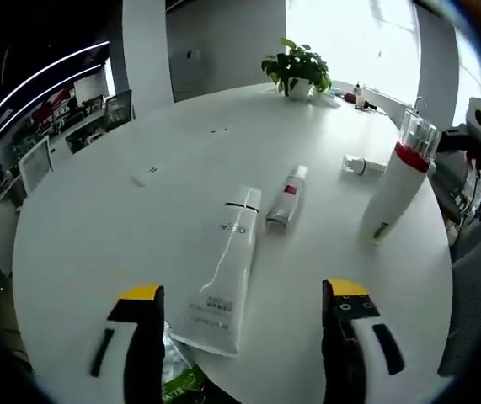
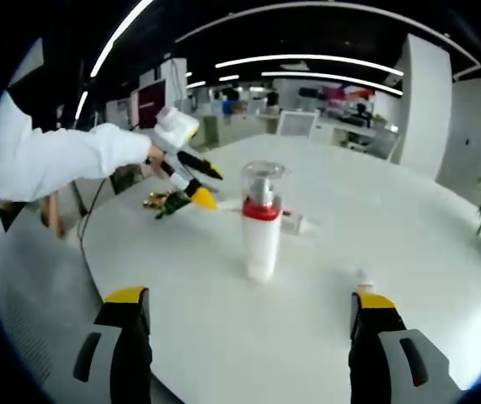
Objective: Arrange the skincare products in the storage area until every visible bottle or jar stands upright without overlapping.
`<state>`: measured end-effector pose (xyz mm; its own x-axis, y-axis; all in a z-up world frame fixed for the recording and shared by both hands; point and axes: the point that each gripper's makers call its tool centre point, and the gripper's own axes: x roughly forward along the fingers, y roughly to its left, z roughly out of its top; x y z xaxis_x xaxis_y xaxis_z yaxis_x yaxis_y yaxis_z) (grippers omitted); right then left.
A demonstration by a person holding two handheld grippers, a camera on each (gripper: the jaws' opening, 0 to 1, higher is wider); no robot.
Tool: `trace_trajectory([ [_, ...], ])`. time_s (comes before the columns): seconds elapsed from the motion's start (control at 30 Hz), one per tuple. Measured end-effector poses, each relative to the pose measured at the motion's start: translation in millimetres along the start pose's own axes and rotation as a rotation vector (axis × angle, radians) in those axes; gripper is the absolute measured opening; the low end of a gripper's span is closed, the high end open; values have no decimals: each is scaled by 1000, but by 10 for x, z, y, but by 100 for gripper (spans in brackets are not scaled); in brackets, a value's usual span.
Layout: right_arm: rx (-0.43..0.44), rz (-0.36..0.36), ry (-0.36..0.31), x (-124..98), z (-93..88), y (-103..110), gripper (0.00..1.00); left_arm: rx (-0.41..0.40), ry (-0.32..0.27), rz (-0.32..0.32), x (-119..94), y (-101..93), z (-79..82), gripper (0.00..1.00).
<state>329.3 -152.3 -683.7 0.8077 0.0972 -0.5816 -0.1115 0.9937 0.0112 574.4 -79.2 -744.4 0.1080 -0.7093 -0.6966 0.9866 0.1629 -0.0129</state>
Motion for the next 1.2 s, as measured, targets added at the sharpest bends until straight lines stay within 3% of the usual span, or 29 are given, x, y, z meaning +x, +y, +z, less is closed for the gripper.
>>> trace_trajectory([
  [0.07, 0, 1, 1, 7, -4, 0, 96, 4, 5, -3, 134, 163, 57, 70],
  [0.27, 13, 2, 1, 28, -11, -8, 96, 23, 40, -20, 203, 148, 16, 64],
  [0.73, 16, 15, 23, 148, -50, -74, 95, 86, 161, -66, 459, 368, -126, 57],
  [0.87, 19, 16, 22, 164, -34, -88, 95, 95, 186, -88, 480, 367, -158, 53],
  [1.07, 16, 23, 33, 216, -56, -90, 95, 148, 230, -70, 436, 380, -155, 51],
  [1.2, 18, 24, 23, 229, -20, -105, 95, 172, 248, -91, 431, 302, -142, 48],
])
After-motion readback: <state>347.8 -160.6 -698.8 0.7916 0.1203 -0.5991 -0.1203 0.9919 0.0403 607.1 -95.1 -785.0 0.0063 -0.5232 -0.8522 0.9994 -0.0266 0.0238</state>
